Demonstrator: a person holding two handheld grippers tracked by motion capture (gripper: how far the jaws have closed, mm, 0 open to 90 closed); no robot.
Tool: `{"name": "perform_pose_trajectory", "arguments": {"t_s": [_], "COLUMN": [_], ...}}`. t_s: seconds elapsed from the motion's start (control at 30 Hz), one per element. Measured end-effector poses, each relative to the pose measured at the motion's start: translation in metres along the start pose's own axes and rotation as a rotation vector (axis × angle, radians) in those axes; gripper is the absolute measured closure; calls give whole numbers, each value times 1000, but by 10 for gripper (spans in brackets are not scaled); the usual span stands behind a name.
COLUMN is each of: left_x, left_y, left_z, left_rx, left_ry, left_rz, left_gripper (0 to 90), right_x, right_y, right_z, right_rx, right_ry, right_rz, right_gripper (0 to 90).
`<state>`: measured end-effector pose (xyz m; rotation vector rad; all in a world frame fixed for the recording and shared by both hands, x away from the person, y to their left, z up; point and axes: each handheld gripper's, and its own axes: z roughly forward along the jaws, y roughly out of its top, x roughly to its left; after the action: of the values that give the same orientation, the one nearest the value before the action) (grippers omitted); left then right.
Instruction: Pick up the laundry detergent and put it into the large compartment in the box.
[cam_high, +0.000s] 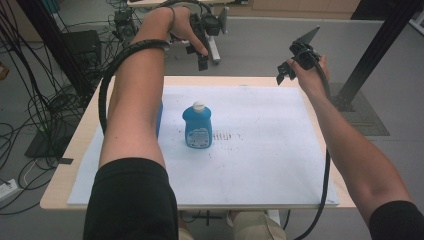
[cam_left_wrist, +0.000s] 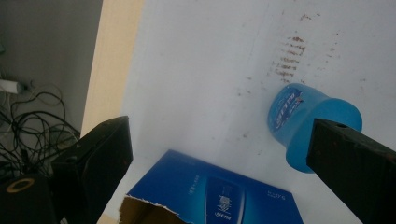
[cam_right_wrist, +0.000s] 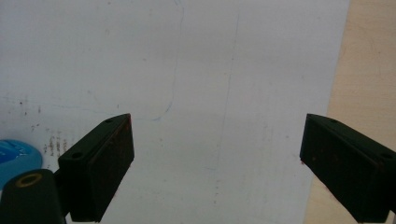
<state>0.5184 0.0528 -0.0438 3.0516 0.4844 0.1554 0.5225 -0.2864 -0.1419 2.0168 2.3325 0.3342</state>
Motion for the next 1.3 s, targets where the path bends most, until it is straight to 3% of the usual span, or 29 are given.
{"name": "perform_pose_trajectory", "arguments": {"t_s": [0.73, 1.1, 1.3], "left_x": [-2, -18, -32], "left_y": [-5, -5, -4], "left_z": [0, -5, -8], "left_rx": [10, 23, 27], "left_ry": [-20, -48, -71], "left_rz": [0, 44, 94], "left_gripper": [74, 72, 72], "right_x": [2, 8, 11], "right_y": [-3, -7, -10], "right_z": [-3, -6, -9], "right_rx": [-10, -11, -14], "right_ry": [-10, -8, -8], "right_rz": [-5, -13, -16], "right_gripper": [94, 90, 90]}}
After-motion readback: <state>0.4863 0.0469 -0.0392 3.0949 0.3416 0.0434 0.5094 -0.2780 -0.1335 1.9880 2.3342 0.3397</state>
